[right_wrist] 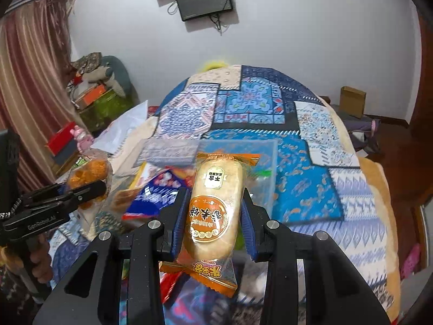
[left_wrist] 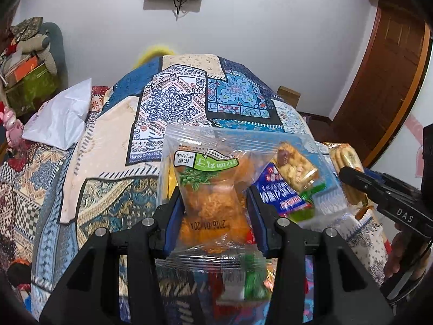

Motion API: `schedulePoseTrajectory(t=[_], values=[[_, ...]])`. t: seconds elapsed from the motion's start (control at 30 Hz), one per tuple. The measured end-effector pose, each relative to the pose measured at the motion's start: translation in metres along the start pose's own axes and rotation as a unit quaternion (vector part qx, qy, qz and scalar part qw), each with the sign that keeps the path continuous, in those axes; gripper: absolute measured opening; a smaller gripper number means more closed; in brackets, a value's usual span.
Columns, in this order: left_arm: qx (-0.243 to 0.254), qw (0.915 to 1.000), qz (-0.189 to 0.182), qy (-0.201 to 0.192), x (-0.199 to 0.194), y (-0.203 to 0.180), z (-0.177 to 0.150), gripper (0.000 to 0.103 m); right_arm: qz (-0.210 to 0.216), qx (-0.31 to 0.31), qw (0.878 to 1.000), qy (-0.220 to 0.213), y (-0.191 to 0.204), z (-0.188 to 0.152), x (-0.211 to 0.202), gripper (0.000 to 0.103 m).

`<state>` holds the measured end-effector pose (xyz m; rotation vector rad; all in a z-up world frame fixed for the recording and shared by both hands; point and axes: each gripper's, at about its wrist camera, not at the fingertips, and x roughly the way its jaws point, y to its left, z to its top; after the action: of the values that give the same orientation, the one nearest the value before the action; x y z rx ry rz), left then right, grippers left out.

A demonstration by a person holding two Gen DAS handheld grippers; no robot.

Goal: Organize snacks
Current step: 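Carry puffed snack bag and bread pack into the clear box and release both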

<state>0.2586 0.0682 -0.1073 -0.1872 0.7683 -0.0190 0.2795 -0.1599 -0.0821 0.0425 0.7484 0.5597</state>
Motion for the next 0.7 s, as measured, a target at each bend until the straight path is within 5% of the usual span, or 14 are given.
schedulePoseTrajectory(t=[0.7], values=[[-0.001,0.9981,0.028,0.055,0.076,0.009,0.025,0.046,-0.038,-0.016,0.999,0.035,-0.026,0.022,0.062,0.033]])
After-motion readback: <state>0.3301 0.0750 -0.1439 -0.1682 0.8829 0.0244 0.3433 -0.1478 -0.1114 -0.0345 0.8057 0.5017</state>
